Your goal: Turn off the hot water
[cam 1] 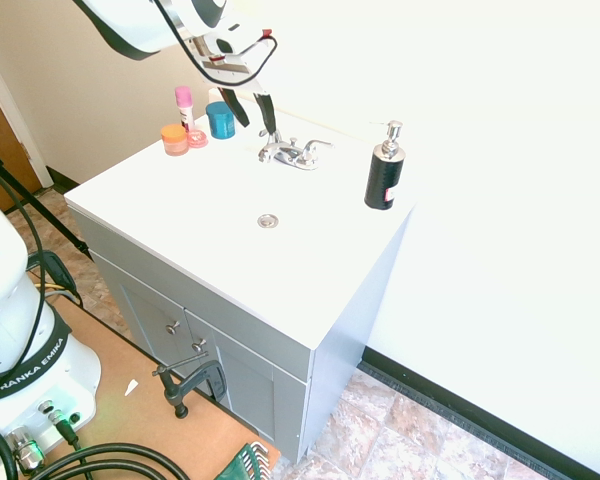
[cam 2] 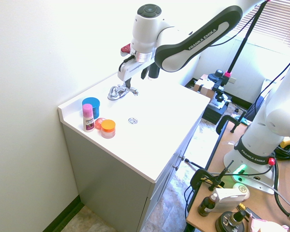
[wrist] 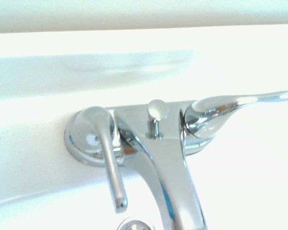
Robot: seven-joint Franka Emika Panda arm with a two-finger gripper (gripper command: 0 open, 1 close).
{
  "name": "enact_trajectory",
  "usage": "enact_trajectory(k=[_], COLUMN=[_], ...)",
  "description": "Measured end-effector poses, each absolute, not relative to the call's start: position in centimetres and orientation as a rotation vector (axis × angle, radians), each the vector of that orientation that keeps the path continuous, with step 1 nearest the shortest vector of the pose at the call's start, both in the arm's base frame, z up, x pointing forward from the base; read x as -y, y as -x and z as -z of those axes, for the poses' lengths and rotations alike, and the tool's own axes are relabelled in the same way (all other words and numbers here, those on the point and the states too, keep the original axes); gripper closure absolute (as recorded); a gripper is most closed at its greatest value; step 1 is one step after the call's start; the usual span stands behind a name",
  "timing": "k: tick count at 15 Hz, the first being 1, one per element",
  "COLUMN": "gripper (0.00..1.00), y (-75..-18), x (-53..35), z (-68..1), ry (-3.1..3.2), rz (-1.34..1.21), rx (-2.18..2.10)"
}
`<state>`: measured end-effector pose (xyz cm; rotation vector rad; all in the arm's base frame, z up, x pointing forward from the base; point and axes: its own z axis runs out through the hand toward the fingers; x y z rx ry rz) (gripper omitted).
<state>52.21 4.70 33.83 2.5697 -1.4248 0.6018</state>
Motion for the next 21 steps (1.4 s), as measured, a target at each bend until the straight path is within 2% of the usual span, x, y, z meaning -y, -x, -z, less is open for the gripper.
enact_trajectory(k=[12, 21], gripper=[0.00, 0.00], y=[-56.6, -56.9], x=[-3.8, -5.4], z=[-30.2, -29.1], ry=[-2.484, -2.539], rz=[-0.659, -0.510], rx=[1.445, 1.513])
